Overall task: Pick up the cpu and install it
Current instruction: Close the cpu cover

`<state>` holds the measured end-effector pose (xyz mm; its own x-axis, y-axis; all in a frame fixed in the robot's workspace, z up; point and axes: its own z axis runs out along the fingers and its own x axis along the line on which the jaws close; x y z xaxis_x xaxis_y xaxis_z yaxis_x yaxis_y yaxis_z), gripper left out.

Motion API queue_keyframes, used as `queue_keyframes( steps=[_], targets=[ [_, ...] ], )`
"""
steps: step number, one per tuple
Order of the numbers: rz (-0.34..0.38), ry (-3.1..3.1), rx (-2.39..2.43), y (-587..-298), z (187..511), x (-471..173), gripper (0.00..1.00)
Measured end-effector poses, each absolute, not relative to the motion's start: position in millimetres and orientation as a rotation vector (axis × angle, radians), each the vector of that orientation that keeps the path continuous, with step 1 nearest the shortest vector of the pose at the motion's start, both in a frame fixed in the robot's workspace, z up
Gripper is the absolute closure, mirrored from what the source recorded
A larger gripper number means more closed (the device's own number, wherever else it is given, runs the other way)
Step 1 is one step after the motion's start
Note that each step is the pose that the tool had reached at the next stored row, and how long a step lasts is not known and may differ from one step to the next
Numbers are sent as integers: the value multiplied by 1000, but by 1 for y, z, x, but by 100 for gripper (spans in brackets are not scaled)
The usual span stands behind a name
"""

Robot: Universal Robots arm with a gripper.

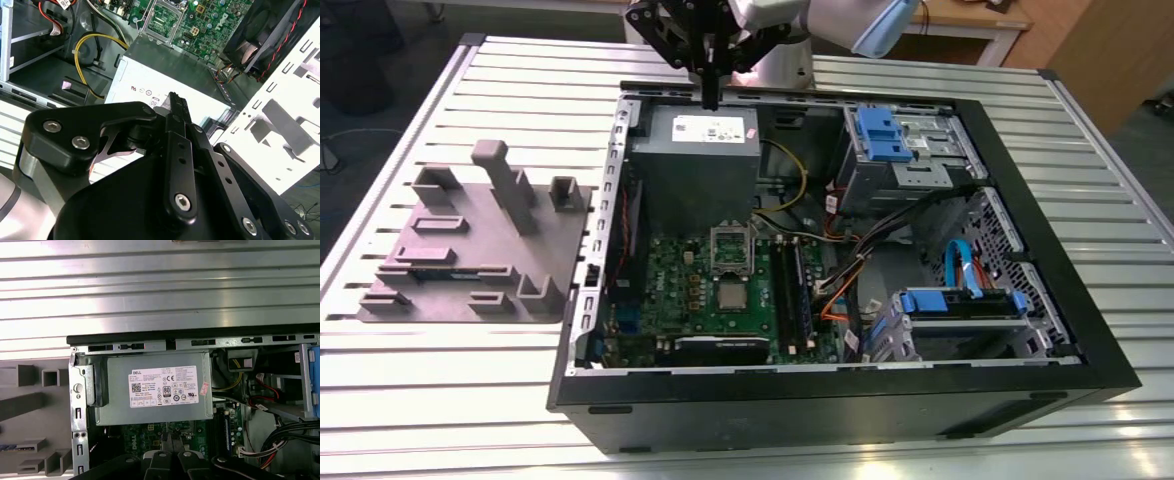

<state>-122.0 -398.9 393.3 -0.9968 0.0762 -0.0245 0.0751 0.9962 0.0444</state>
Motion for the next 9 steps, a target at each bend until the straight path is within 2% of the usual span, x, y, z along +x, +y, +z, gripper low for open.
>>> queue_keyframes(
  steps=[9],
  targets=[
    [68, 3115, 71, -405, 391, -122, 90]
  ],
)
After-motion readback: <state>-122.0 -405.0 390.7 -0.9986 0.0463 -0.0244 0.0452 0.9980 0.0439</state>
